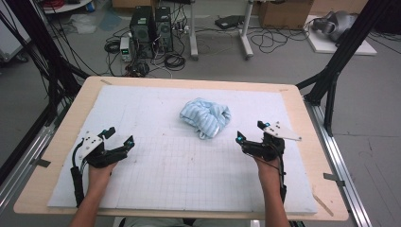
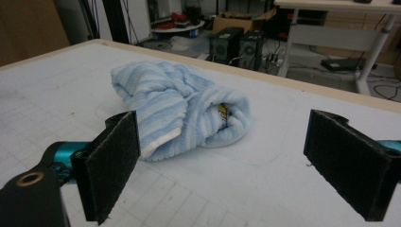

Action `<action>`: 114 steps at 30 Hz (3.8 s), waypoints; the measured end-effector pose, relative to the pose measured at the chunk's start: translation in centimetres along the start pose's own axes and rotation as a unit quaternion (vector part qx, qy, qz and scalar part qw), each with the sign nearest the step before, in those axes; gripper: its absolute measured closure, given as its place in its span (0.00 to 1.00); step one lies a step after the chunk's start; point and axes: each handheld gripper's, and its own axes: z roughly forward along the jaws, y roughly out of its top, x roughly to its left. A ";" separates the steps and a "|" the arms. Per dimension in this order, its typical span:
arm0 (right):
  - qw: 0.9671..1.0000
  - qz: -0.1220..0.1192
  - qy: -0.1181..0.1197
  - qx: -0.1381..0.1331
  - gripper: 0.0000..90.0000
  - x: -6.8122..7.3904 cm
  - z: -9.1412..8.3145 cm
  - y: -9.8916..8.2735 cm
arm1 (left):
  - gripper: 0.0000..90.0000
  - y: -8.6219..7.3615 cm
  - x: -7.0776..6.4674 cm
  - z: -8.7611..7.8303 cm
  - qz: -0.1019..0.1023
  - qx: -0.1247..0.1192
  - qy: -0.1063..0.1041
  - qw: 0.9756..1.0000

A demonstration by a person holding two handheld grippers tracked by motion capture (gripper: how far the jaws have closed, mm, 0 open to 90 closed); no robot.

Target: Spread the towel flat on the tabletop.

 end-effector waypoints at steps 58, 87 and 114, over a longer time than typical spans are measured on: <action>0.985 -0.058 0.107 0.123 0.88 6.1 9.4 1.7 | 0.19 0.0 -0.1 0.0 0.003 0.000 0.001 1.000; 0.992 -0.019 0.102 0.065 0.88 2.9 -2.8 -2.2 | 0.19 0.0 -0.2 0.1 0.008 0.003 0.004 1.000; 0.993 0.026 0.096 0.065 0.50 1.7 -6.4 -3.9 | 0.19 0.0 -0.2 0.1 0.009 0.005 0.005 1.000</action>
